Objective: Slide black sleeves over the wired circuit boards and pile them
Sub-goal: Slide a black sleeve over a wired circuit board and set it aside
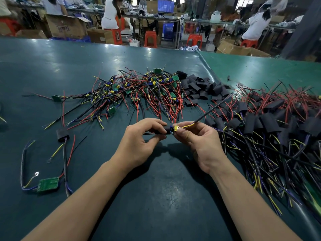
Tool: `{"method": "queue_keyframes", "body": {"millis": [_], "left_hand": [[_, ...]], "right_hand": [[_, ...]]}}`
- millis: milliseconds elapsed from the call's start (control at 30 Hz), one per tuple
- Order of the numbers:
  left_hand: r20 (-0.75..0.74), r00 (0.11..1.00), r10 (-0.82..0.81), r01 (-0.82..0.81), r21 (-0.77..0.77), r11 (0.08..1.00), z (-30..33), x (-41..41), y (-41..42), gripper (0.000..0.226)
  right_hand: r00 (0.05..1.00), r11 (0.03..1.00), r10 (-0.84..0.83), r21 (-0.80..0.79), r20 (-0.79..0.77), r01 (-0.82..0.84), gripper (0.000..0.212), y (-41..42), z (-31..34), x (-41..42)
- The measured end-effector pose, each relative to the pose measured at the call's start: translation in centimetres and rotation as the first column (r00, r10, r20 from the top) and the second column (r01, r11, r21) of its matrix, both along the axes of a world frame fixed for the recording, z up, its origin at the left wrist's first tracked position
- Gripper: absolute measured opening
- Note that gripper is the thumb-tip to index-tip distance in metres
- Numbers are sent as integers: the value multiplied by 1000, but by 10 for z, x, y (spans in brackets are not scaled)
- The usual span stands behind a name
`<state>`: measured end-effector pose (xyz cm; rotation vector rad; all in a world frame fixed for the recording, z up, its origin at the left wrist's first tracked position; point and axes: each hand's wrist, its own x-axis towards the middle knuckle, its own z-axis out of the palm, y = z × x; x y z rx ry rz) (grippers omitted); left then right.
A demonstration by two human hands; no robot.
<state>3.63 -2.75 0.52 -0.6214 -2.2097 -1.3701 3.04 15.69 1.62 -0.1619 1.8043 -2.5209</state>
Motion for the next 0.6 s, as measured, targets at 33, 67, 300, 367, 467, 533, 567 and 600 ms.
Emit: {"method": "queue_keyframes", "body": {"millis": [33, 67, 300, 367, 467, 533, 567, 600], "left_hand": [[16, 1000, 0, 0, 23, 1000, 0, 0, 0, 18], [32, 999, -3, 2, 41, 999, -1, 0, 0, 18], [-16, 999, -39, 40, 63, 997, 2, 2, 3, 12], [-55, 998, -41, 43, 46, 998, 3, 3, 3, 11], [-65, 997, -34, 35, 28, 999, 3, 5, 6, 12], [-31, 998, -53, 54, 49, 997, 4, 7, 7, 11], [-18, 998, -57, 58, 49, 997, 4, 7, 8, 11], [-17, 999, -52, 53, 37, 998, 4, 8, 8, 10]], "right_hand": [[1000, 1000, 2, -22, 2, -2, 15, 0, 1, 0], [1000, 999, -3, -42, 8, 3, 15, 0, 2, 0], [981, 968, 52, -252, 185, -4, 10, -2, 7, 1], [971, 957, 79, -289, 225, -11, 10, -1, 8, 1], [989, 977, 42, -211, 144, -11, 11, -3, 6, 2], [996, 988, 19, -155, 93, -4, 13, -4, 6, 3], [996, 991, 7, -136, 85, 4, 14, -5, 6, 3], [997, 993, -3, -117, 80, 13, 14, -5, 5, 3]]}}
